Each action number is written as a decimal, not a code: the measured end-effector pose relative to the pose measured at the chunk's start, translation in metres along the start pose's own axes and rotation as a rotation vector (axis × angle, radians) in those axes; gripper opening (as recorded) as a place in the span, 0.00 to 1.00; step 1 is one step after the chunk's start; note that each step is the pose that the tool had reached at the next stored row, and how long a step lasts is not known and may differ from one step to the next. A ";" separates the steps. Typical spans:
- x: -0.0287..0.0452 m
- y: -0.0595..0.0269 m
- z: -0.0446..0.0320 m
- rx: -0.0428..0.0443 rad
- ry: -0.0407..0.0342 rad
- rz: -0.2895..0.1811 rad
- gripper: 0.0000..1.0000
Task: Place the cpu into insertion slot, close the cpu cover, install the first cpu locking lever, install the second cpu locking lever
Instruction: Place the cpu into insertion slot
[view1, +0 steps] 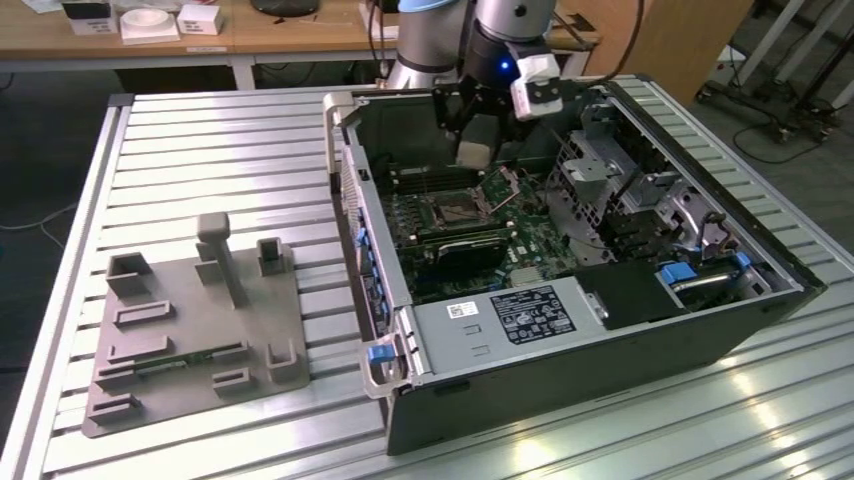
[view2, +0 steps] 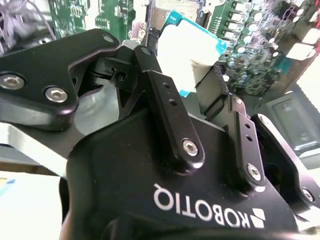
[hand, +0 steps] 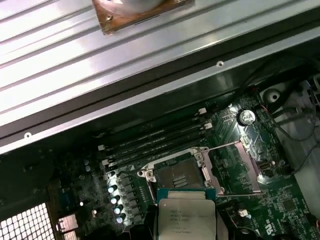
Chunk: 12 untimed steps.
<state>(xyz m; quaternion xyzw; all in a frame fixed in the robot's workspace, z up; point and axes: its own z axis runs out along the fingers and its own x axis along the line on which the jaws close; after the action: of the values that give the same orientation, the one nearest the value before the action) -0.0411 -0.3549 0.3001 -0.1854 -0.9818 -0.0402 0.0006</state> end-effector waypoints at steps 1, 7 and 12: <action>0.0000 -0.0001 0.0016 0.0000 -0.0013 0.014 0.54; 0.0003 -0.0010 0.0101 0.0002 -0.0082 0.095 0.54; 0.0042 -0.0028 0.0136 0.0001 -0.0105 0.121 0.54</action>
<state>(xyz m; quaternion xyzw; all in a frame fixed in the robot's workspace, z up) -0.0458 -0.3549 0.2863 -0.2448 -0.9688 -0.0391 -0.0021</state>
